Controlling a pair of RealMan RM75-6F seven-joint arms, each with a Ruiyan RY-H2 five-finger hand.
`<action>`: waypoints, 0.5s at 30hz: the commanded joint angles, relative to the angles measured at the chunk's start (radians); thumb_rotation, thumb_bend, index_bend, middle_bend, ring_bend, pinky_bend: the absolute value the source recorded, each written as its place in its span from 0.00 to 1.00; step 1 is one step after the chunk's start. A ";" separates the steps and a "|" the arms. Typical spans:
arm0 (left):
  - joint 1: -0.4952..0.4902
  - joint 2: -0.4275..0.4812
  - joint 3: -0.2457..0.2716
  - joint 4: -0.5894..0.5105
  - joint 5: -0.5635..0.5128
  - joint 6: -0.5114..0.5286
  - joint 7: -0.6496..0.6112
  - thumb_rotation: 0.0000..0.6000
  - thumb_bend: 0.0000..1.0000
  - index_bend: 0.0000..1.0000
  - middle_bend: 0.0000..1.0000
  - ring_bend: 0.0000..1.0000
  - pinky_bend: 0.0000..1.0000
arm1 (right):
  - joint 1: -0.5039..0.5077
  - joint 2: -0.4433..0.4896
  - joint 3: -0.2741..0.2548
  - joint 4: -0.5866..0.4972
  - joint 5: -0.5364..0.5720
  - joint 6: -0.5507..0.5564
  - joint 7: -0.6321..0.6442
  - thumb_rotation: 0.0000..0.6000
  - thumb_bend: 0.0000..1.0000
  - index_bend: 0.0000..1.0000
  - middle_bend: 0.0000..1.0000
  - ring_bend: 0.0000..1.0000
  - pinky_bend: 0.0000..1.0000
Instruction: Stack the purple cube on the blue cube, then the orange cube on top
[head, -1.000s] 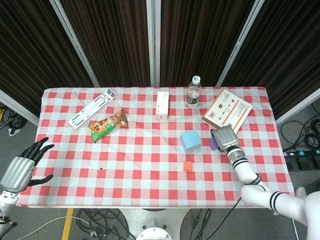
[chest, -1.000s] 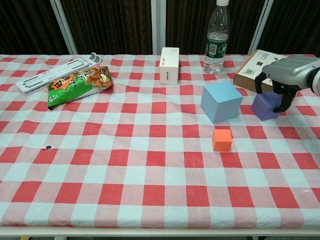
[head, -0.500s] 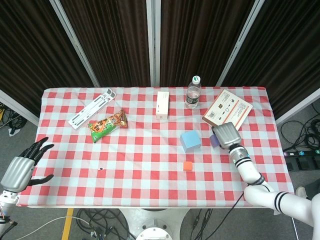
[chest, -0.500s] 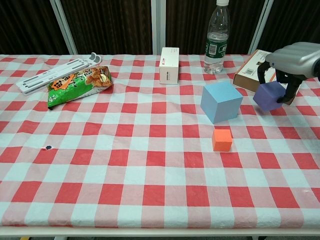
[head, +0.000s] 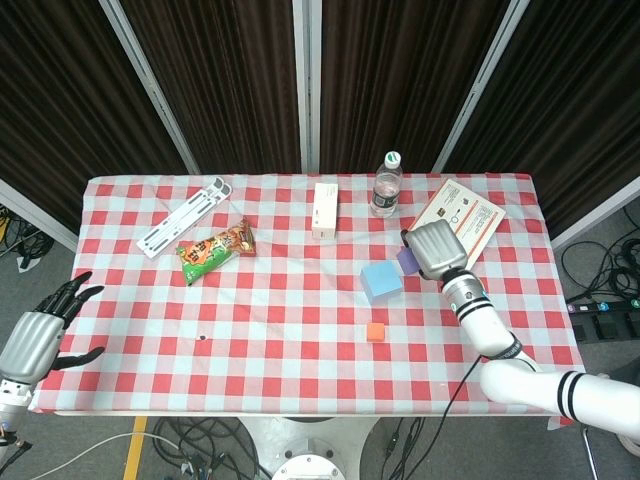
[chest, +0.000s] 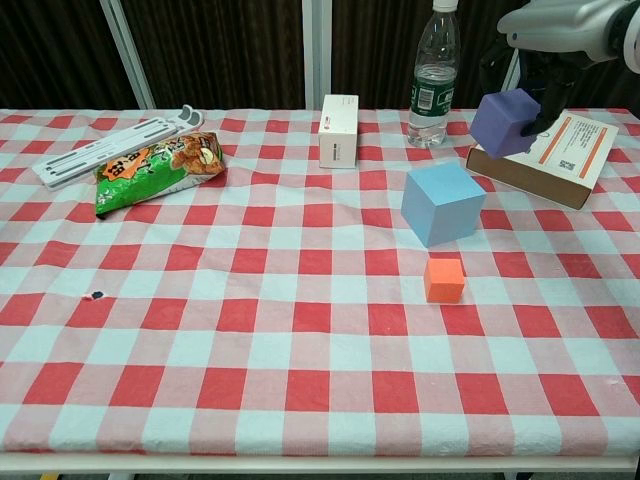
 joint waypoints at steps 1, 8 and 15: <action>0.001 0.000 -0.001 0.005 -0.001 0.001 -0.008 1.00 0.05 0.20 0.15 0.13 0.28 | 0.084 -0.009 0.004 -0.044 0.169 0.013 -0.079 1.00 0.08 0.51 1.00 0.96 0.90; 0.000 0.008 -0.002 0.011 -0.007 -0.002 -0.026 1.00 0.05 0.21 0.15 0.13 0.28 | 0.148 -0.050 -0.022 -0.053 0.283 0.046 -0.123 1.00 0.08 0.51 1.00 0.96 0.90; 0.003 0.006 0.000 0.025 -0.009 -0.002 -0.044 1.00 0.05 0.20 0.15 0.13 0.28 | 0.186 -0.097 -0.054 -0.027 0.325 0.058 -0.135 1.00 0.08 0.51 1.00 0.96 0.90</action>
